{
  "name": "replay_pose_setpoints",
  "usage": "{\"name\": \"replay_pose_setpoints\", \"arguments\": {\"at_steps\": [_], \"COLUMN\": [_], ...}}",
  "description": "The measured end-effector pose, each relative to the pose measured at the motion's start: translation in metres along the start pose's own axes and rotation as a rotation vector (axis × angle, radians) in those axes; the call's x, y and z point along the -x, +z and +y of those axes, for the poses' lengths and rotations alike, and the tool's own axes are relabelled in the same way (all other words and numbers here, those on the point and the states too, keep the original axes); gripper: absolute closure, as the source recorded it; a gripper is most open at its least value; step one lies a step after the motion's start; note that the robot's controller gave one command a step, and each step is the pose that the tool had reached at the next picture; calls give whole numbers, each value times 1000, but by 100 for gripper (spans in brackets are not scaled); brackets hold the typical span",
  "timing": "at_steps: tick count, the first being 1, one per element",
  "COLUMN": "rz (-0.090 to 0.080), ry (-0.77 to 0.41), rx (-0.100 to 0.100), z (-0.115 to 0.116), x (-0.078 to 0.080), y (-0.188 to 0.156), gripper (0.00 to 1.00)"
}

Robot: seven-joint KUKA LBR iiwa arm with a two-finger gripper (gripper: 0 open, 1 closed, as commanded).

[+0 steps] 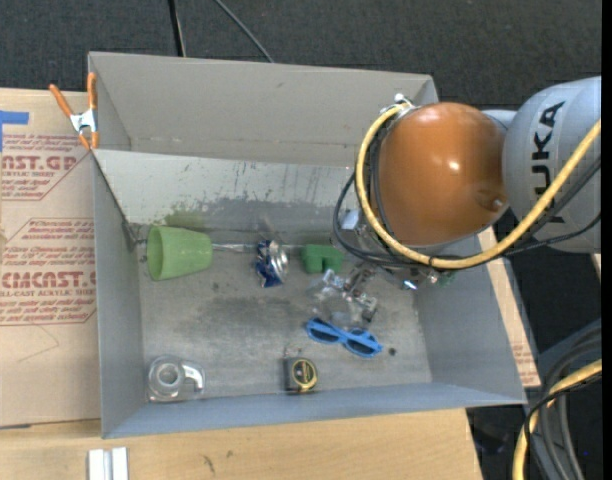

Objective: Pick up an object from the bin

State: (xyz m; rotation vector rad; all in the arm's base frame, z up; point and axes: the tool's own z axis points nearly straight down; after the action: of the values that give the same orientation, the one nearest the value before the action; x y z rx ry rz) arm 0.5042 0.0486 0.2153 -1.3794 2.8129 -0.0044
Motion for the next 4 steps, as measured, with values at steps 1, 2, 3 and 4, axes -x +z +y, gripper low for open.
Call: {"name": "replay_pose_setpoints", "arguments": {"at_steps": [1, 2, 3, 4], "rz": [6, 4, 4, 4], "ry": [-424, -296, -297, -657], "rx": [13, 9, 9, 14], "z": [23, 4, 4, 35], "x": [-1, -3, -2, 6], "y": [84, 97, 96, 147], "gripper": [100, 100, 0, 0]}}
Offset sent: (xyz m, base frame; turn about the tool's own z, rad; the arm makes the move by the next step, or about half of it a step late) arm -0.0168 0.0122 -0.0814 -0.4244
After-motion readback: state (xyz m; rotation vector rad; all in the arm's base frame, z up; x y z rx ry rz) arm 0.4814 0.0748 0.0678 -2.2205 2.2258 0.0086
